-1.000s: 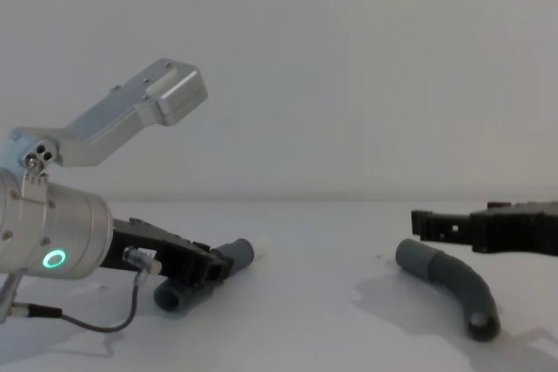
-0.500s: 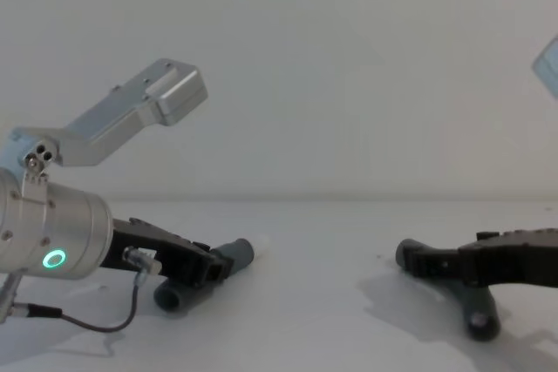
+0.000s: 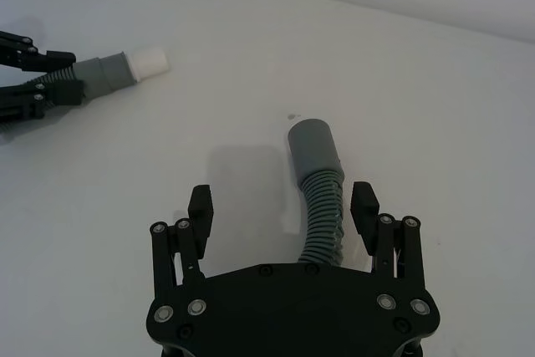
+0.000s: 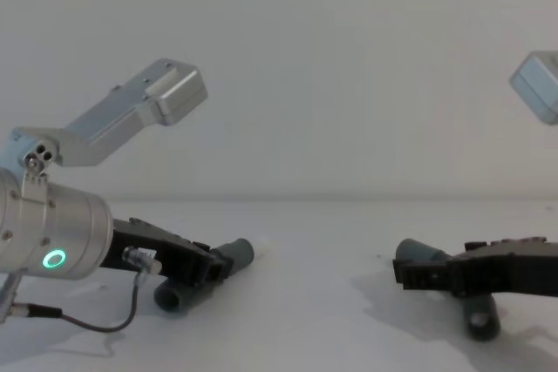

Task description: Use both hands to pick up one end of the pipe from the table, align the ends, and insert them.

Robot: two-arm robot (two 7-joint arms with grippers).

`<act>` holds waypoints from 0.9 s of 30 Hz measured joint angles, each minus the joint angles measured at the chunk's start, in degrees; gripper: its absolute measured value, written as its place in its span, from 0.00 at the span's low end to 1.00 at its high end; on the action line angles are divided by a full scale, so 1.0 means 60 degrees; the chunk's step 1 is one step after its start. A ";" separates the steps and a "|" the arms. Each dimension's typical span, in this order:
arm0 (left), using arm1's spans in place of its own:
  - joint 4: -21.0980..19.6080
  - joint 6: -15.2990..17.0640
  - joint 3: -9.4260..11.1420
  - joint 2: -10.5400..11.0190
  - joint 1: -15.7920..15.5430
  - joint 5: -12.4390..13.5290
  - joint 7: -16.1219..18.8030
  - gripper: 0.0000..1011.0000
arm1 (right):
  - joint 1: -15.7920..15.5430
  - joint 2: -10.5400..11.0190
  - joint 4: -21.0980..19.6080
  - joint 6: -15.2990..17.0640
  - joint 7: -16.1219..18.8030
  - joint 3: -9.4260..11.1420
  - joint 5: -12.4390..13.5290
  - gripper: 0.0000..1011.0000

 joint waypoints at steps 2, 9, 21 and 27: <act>0.0000 0.0000 0.0000 0.0000 0.0000 0.0000 0.0000 0.30 | 0.0021 -0.0009 0.0026 0.0022 0.0016 -0.0005 -0.0012 0.99; 0.0000 0.0000 0.0000 0.0000 0.0000 0.0001 0.0000 0.30 | 0.0129 -0.0066 0.0159 0.0146 0.0102 -0.0006 -0.0042 0.99; 0.0000 0.0000 0.0000 -0.0001 0.0000 0.0000 0.0000 0.30 | 0.0165 -0.0182 0.0288 0.0355 0.0184 0.0087 -0.0030 0.99; 0.0000 0.0000 0.0000 0.0000 0.0000 0.0000 0.0000 0.30 | 0.0151 -0.0247 0.0334 0.0417 0.0234 0.0146 0.0011 0.99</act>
